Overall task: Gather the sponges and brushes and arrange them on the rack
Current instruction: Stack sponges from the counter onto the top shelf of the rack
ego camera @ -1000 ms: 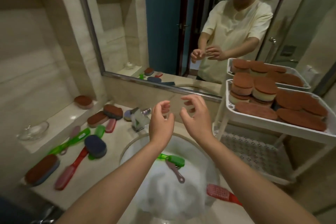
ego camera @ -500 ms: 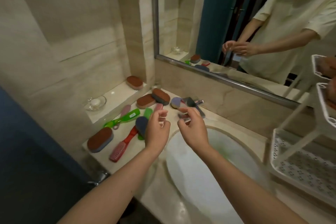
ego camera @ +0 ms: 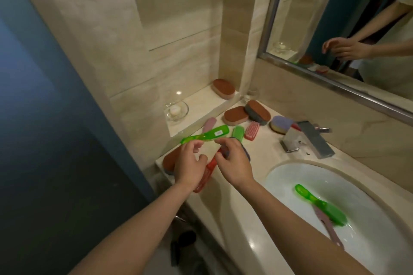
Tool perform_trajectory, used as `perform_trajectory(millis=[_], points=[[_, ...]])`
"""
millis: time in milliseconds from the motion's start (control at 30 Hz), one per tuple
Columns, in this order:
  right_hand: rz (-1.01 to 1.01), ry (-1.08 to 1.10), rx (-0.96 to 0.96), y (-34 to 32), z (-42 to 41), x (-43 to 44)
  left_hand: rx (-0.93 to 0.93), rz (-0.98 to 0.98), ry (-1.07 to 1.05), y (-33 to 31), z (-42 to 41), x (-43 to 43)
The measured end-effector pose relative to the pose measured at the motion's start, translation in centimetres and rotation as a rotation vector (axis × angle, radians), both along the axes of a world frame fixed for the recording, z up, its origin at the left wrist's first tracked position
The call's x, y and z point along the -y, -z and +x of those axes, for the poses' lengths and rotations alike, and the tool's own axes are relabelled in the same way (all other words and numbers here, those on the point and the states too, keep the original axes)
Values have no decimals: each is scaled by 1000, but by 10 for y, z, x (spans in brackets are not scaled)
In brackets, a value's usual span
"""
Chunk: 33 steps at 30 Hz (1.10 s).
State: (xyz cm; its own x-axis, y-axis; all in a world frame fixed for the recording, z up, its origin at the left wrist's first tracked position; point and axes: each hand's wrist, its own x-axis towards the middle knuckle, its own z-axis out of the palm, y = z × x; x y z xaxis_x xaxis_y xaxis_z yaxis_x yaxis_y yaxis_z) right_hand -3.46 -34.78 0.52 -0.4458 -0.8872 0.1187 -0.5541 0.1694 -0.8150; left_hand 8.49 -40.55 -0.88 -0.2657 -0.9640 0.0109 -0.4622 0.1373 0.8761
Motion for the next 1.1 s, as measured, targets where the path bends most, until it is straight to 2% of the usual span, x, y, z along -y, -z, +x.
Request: perform_trajectory(millis=[200, 300, 533, 633, 700, 833, 933, 1100], points=[[115, 3, -21, 26, 9, 21, 206, -19, -33, 19, 23, 28], [141, 20, -35, 32, 11, 26, 369, -33, -27, 31, 26, 37], [170, 30, -57, 46, 8, 34, 703, 16, 86, 57, 32, 58], [177, 40, -66, 50, 0, 35, 784, -3, 128, 62, 31, 62], [177, 62, -71, 49, -6, 35, 770, -40, 131, 62, 29, 63], [199, 126, -123, 43, -21, 36, 549, -88, 51, 49, 12, 64], [242, 174, -156, 41, -31, 35, 467, -65, 66, 39, -7, 62], [430, 196, -191, 56, -45, 36, 406, 6, 127, 32, -30, 58]])
